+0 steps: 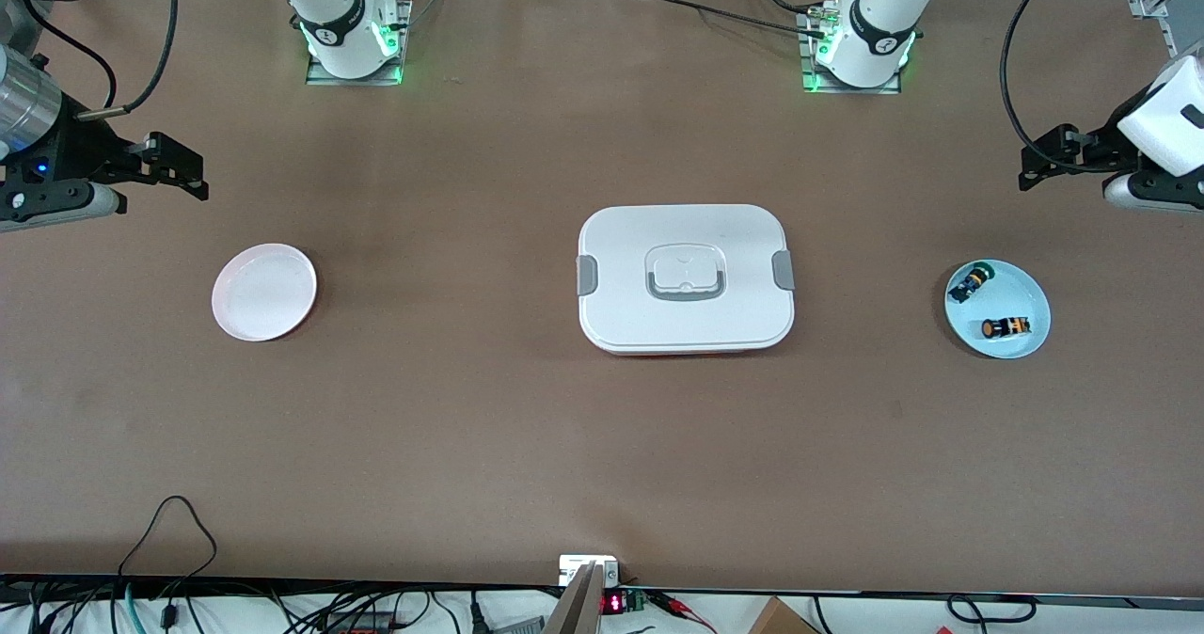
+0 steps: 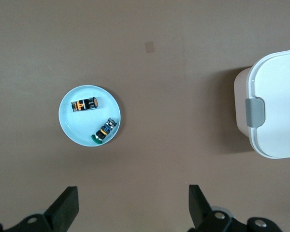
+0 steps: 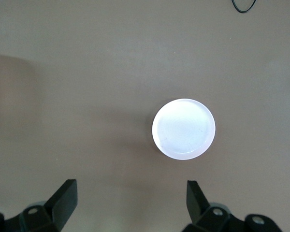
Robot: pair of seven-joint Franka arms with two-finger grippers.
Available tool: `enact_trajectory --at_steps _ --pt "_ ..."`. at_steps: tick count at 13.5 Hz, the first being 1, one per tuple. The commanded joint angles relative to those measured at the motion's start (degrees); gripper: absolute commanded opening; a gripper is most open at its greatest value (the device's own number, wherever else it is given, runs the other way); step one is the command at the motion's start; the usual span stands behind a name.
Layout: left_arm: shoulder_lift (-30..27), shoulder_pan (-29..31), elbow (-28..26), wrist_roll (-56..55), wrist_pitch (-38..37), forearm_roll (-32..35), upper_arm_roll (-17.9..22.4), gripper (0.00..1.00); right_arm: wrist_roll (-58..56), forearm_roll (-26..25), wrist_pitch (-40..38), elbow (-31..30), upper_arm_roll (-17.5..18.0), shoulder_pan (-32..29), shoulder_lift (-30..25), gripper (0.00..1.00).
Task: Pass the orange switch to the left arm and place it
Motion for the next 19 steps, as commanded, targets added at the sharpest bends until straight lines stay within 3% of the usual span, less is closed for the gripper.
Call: enact_trajectory --at_steps 1,19 --pt "1.92 0.11 2.98 0.16 -1.13 -0.15 0.36 1.00 -0.04 -0.90 -1.16 1.28 -0.10 0.11 0.38 1.00" --pt "3.07 0.29 3.87 0.33 -1.22 -0.15 0.54 1.00 -0.04 -0.90 -1.16 1.20 -0.10 0.03 0.38 1.00"
